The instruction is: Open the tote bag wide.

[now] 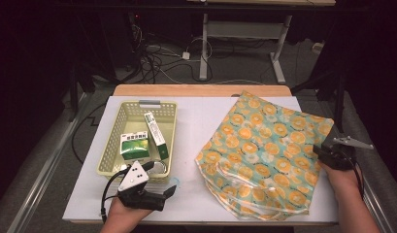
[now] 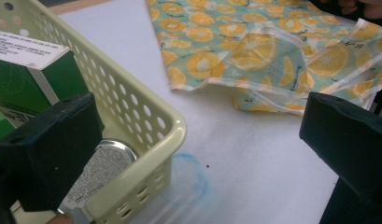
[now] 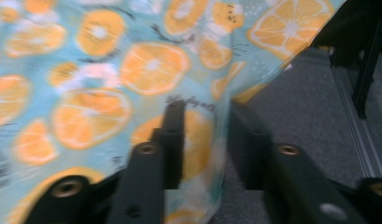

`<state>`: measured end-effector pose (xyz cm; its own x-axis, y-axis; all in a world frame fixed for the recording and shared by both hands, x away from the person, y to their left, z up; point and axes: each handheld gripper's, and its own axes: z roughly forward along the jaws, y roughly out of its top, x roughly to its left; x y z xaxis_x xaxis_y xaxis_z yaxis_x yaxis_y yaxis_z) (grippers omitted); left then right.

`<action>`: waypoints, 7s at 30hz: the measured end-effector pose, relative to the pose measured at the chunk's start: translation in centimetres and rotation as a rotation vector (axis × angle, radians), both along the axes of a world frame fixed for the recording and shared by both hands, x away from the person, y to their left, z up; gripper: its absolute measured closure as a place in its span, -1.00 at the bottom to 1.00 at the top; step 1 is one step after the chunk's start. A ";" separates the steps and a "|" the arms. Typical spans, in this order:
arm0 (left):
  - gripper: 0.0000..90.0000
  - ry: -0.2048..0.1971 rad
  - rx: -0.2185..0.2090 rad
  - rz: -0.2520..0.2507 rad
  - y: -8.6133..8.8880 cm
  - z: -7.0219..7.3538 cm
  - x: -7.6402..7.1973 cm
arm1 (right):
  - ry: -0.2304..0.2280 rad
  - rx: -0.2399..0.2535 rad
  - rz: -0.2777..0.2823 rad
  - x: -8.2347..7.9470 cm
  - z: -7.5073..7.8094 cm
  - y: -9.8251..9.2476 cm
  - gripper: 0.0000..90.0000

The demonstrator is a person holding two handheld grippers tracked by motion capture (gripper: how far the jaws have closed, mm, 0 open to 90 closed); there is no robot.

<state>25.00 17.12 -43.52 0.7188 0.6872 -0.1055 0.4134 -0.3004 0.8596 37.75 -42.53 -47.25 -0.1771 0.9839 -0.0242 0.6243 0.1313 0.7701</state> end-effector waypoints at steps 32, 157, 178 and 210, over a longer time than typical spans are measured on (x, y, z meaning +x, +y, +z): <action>-1.00 0.010 0.013 -0.025 -0.2 -0.6 0.2 | 0.130 -0.019 0.689 -12.2 0.4 19.0 -0.22; -1.00 0.038 -0.003 -0.009 0.5 -0.3 0.6 | -0.089 0.161 0.379 -4.9 1.5 13.4 -0.91; -1.00 0.048 0.005 0.027 1.3 0.0 1.0 | -0.127 0.208 0.483 -5.6 3.6 16.3 -1.00; -1.00 0.036 -0.034 0.019 2.2 0.4 0.9 | -0.056 0.106 0.699 -4.4 4.6 22.6 -0.51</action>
